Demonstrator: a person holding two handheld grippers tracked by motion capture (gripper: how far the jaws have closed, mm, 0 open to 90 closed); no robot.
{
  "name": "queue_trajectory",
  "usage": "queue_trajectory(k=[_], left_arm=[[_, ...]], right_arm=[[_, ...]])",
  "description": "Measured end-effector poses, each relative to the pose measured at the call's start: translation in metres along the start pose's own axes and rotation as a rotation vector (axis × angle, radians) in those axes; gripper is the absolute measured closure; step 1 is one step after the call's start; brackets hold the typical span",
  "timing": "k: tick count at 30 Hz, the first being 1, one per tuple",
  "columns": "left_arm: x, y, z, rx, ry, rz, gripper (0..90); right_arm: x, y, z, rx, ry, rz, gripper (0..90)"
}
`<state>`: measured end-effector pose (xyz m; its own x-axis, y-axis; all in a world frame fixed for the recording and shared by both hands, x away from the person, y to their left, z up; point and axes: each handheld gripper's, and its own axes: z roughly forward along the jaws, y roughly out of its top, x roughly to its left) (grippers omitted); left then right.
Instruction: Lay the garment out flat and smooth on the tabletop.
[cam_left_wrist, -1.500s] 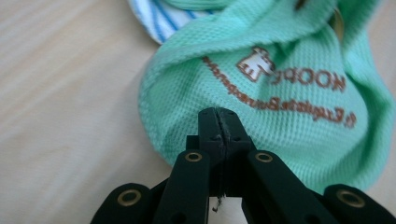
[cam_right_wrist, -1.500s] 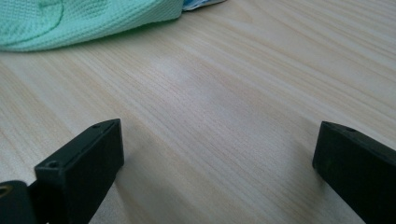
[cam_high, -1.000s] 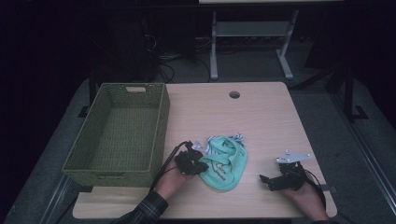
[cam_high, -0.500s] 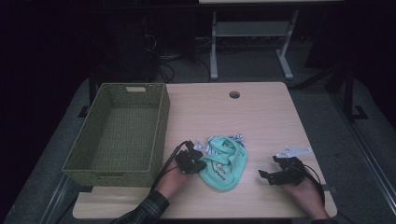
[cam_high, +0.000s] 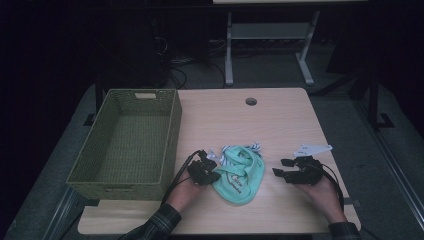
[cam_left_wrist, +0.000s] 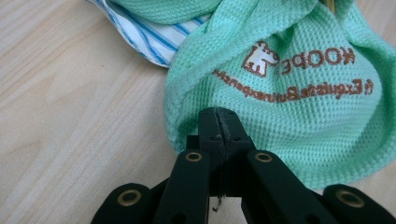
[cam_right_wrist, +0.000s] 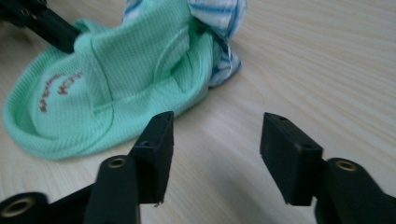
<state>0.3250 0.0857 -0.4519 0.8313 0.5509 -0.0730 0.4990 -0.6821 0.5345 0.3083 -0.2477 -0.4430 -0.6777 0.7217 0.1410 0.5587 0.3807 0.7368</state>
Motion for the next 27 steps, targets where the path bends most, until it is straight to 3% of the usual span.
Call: queue_trajectory(k=[8, 20, 27], left_arm=[[0.000, 0.000, 0.000, -0.005, 0.000, -0.003, 89.2], [0.002, 0.000, 0.000, -0.006, -0.011, -0.002, 89.3], [0.002, 0.000, 0.000, -0.006, -0.014, -0.007, 89.3]], right_arm=[[-0.003, 0.020, 0.008, -0.006, 0.033, -0.026, 57.2], [-0.009, 0.044, 0.028, -0.013, 0.062, -0.021, 75.3], [-0.013, 0.048, 0.044, 0.019, 0.097, -0.003, 77.1]])
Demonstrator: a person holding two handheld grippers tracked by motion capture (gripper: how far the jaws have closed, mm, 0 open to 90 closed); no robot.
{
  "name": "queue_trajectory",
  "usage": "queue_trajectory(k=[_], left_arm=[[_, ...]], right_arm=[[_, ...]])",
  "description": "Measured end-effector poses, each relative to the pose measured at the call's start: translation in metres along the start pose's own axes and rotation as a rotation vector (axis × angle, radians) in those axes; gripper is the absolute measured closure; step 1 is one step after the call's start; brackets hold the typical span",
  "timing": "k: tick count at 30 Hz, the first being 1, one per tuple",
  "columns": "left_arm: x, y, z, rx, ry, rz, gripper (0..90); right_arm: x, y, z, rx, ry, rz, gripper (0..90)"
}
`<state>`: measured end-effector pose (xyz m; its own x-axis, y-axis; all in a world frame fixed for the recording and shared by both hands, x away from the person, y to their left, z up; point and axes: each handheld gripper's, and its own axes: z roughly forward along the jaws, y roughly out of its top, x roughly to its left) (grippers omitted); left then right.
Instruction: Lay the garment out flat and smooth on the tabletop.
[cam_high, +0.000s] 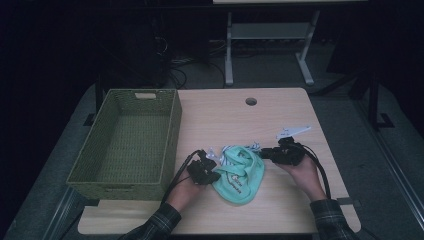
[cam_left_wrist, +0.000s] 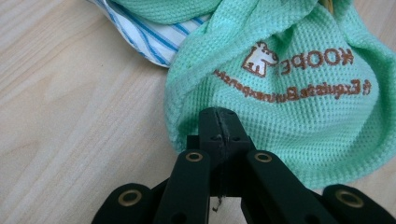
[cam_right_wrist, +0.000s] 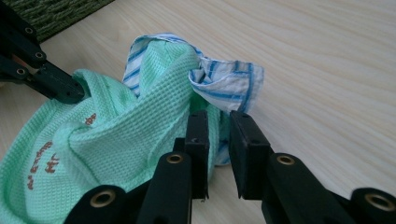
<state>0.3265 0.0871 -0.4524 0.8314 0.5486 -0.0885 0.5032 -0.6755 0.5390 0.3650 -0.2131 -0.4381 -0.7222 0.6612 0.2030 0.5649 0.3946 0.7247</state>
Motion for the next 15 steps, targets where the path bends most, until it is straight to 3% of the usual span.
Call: queue_trajectory(k=[10, 15], left_arm=[[0.000, 0.000, 0.000, 0.001, 0.001, 0.001, 89.3], [0.000, 0.000, 0.000, 0.002, -0.001, 0.001, 89.3]], right_arm=[[-0.006, 0.000, 0.025, 0.040, 0.048, 0.027, 76.5], [-0.004, 0.000, 0.029, 0.050, 0.054, 0.018, 86.7]])
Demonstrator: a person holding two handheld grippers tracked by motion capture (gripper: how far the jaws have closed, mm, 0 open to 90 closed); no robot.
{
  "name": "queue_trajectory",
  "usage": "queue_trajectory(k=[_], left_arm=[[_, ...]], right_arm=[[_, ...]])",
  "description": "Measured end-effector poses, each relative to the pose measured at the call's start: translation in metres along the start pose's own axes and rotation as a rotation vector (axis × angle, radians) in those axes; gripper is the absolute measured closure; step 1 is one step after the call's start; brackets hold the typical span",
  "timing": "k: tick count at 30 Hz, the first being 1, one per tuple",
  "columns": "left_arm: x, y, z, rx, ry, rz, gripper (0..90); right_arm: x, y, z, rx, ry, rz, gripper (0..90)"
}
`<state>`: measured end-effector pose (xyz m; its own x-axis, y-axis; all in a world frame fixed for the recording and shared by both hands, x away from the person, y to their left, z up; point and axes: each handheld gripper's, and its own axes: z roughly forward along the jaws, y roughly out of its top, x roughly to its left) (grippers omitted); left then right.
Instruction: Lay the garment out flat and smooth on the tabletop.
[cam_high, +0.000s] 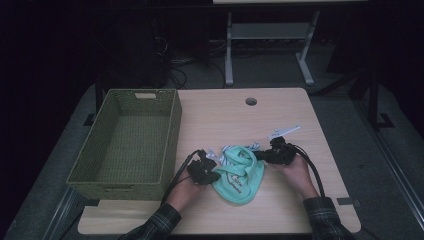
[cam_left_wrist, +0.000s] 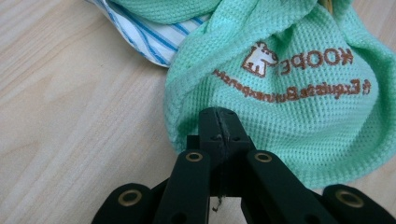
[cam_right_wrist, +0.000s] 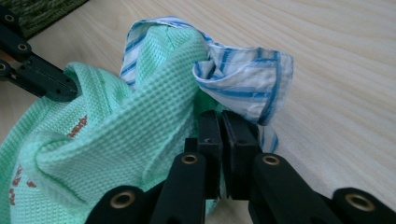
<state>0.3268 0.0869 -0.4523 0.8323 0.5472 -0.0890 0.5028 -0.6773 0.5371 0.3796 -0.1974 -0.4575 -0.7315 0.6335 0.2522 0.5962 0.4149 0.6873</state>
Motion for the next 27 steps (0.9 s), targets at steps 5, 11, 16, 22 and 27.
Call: queue_trajectory(k=[5, 11, 16, 22, 27], left_arm=[[0.000, 0.000, 0.000, 0.001, 0.002, 0.004, 89.3], [0.000, 0.000, 0.000, 0.001, 0.003, 0.004, 89.3], [0.000, 0.000, 0.000, 0.002, 0.004, 0.008, 89.3], [0.000, 0.000, 0.000, 0.002, 0.008, 0.009, 89.3], [-0.001, 0.000, 0.000, 0.001, 0.005, 0.004, 89.3]], right_arm=[[0.001, 0.001, -0.006, -0.015, -0.021, -0.007, 87.8], [0.003, 0.004, -0.024, -0.060, -0.063, -0.025, 88.1], [0.000, 0.004, -0.038, -0.089, -0.122, -0.031, 88.4], [-0.010, 0.000, -0.054, -0.104, -0.194, -0.008, 88.6], [-0.021, -0.008, -0.060, -0.104, -0.226, 0.031, 88.6]])
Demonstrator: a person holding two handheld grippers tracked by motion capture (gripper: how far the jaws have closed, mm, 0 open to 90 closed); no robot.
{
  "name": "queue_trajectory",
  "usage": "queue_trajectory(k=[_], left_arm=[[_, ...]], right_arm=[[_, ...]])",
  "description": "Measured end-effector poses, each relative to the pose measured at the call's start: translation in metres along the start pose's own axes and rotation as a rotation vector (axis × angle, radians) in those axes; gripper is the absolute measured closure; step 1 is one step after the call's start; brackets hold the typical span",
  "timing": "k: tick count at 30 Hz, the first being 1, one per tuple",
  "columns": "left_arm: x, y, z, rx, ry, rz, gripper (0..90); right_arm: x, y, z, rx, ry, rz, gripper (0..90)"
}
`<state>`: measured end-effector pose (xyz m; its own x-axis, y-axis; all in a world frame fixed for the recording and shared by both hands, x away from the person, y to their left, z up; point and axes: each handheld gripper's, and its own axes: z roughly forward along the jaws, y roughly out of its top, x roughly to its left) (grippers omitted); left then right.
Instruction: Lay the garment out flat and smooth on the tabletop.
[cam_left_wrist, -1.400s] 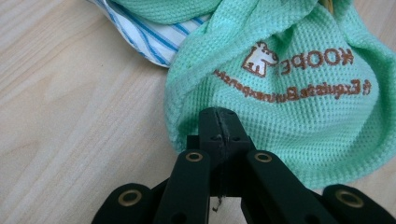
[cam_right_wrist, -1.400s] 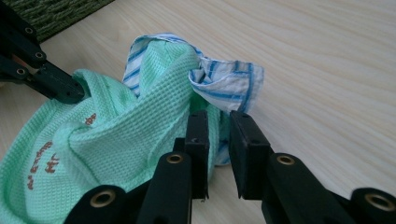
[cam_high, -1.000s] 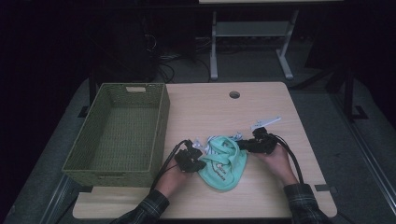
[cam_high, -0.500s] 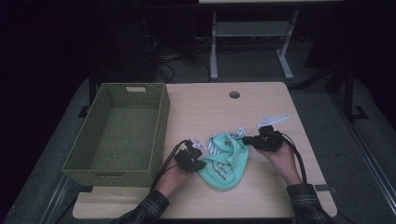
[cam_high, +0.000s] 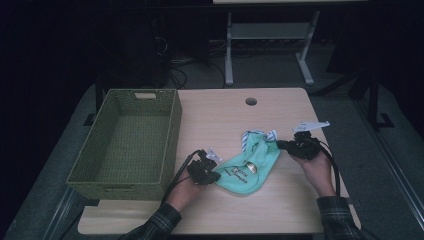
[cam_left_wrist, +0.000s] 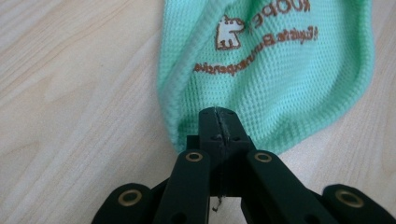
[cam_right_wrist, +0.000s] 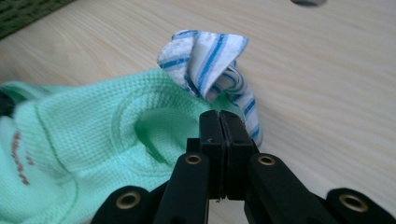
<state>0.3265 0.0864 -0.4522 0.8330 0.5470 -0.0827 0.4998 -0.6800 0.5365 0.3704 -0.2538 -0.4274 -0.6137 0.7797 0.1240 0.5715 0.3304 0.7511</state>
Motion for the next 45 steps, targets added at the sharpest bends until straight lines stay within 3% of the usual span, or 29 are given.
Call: queue_trajectory(k=[3, 8, 11, 15, 23, 26, 33, 45], left_arm=[[0.000, 0.000, 0.000, 0.001, 0.001, 0.001, 89.3], [0.000, 0.000, 0.000, 0.003, 0.001, 0.003, 89.3], [0.000, 0.000, 0.000, 0.007, 0.004, 0.006, 89.3], [0.000, 0.000, 0.000, 0.005, 0.005, 0.007, 89.2], [0.000, 0.000, 0.000, 0.002, 0.007, 0.011, 89.2], [-0.001, 0.000, 0.001, -0.013, 0.003, -0.009, 89.2], [0.000, 0.000, 0.000, -0.008, 0.007, -0.001, 89.2], [0.000, 0.000, 0.000, 0.002, 0.003, 0.000, 89.2]], right_arm=[[-0.007, -0.011, 0.007, 0.042, -0.008, 0.018, 88.6], [-0.007, -0.015, 0.012, 0.066, 0.000, 0.027, 84.4], [-0.007, -0.008, -0.002, 0.030, -0.006, 0.016, 77.8], [-0.005, 0.005, -0.018, -0.008, 0.002, 0.007, 76.5], [0.004, 0.031, -0.019, -0.044, 0.046, -0.016, 76.0], [0.009, 0.044, -0.008, -0.032, 0.065, -0.039, 76.0], [0.021, 0.056, 0.031, 0.013, 0.082, -0.043, 75.9], [0.031, 0.055, 0.075, 0.096, 0.077, -0.052, 70.6]])
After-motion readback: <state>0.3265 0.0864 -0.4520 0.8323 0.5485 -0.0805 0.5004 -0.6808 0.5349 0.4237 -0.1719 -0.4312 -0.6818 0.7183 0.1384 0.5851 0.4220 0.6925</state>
